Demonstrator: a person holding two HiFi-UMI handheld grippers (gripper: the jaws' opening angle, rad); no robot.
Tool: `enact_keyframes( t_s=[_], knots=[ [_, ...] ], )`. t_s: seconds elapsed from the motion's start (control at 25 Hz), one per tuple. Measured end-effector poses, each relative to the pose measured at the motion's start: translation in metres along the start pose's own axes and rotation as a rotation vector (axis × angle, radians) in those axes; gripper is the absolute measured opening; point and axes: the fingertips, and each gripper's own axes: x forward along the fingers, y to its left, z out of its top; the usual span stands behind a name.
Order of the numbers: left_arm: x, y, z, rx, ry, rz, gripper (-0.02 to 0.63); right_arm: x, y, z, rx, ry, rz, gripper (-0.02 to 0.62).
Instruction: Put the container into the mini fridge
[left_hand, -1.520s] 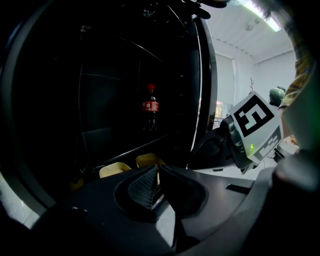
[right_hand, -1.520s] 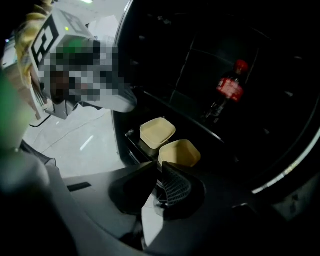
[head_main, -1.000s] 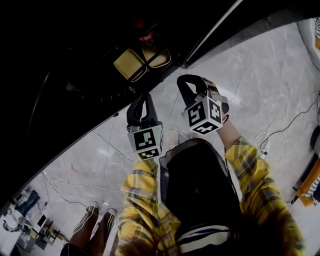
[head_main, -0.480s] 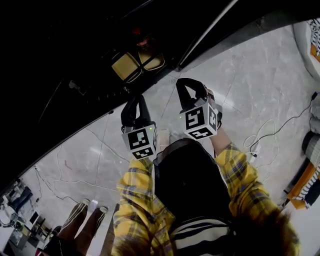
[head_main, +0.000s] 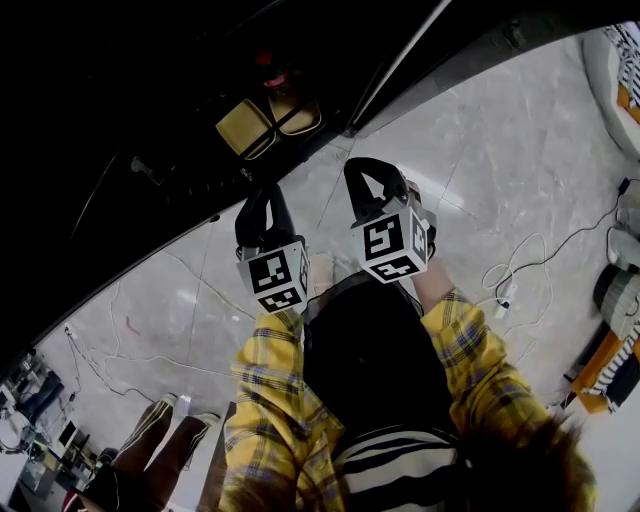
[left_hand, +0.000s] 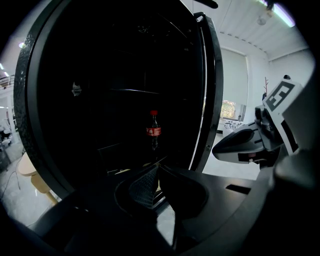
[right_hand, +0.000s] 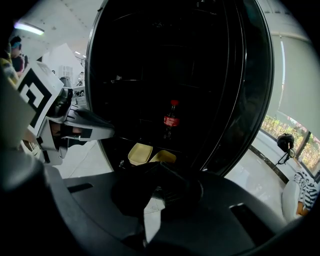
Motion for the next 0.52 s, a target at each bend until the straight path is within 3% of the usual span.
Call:
enact_keyframes(
  t_s=[0.52],
  knots=[
    [-0.0041, 0.007, 0.0003, -0.005, -0.005, 0.01, 0.018, 0.004, 0.0056, 0.0028, 0.007, -0.003, 0.003, 0.026]
  ],
)
